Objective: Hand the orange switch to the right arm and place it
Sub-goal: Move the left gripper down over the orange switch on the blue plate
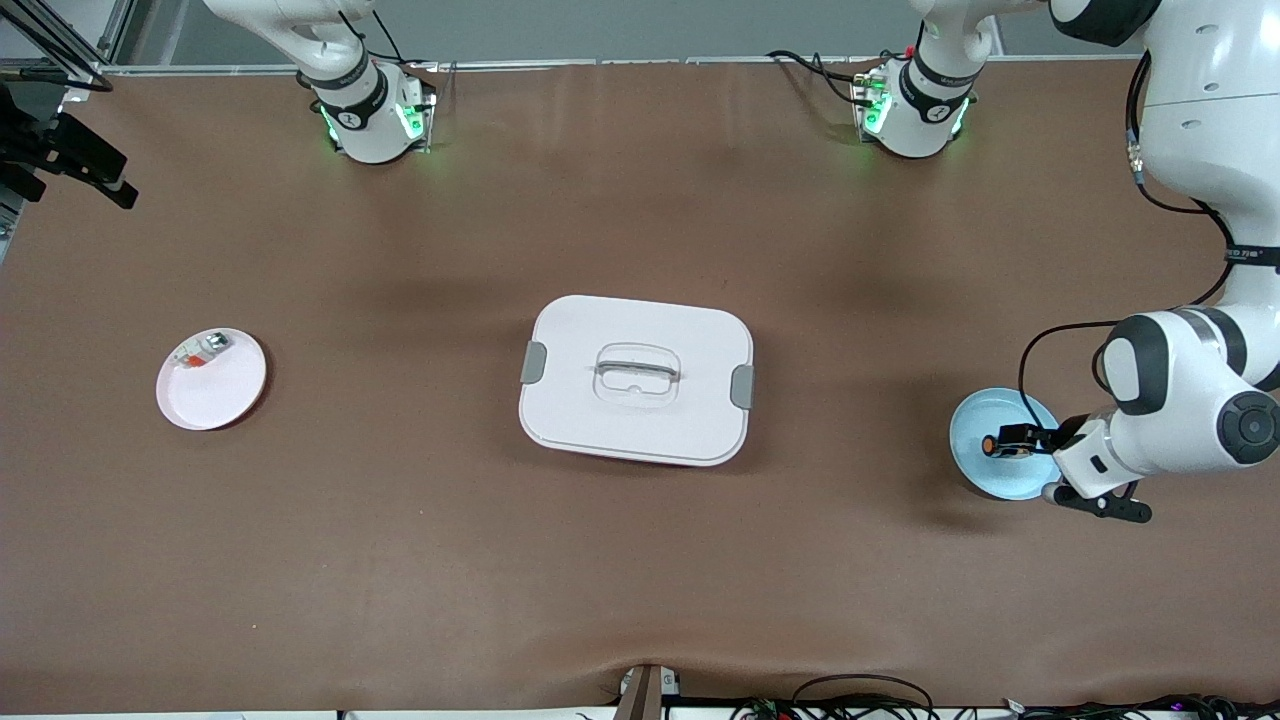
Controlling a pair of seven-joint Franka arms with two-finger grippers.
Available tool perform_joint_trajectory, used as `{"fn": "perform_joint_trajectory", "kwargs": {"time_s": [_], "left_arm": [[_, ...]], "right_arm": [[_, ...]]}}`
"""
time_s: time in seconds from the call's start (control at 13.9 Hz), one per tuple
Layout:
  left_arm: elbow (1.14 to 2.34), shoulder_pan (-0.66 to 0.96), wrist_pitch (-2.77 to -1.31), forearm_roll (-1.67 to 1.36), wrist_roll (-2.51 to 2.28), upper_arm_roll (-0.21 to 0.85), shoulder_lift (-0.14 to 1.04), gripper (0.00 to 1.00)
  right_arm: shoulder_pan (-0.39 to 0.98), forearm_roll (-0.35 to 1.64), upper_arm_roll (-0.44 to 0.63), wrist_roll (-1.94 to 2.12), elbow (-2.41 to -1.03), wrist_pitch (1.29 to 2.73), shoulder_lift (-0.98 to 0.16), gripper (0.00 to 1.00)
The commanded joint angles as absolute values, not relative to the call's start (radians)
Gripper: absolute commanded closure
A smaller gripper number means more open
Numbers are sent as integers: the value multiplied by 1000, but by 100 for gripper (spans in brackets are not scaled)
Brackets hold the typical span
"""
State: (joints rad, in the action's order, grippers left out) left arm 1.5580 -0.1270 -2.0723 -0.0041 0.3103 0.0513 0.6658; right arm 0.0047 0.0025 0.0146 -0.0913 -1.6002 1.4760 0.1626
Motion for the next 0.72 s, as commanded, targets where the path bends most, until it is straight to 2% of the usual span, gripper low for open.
{"fn": "perform_joint_trajectory", "kwargs": {"time_s": [0.0, 0.65], "left_arm": [[1560, -133, -2075, -6, 307, 52, 678, 0], [1583, -147, -2105, -8, 270, 52, 716, 0]], "right_arm": [[11, 3, 15, -106, -1588, 1465, 161, 0], [11, 3, 17, -106, -1588, 1466, 161, 0]]}}
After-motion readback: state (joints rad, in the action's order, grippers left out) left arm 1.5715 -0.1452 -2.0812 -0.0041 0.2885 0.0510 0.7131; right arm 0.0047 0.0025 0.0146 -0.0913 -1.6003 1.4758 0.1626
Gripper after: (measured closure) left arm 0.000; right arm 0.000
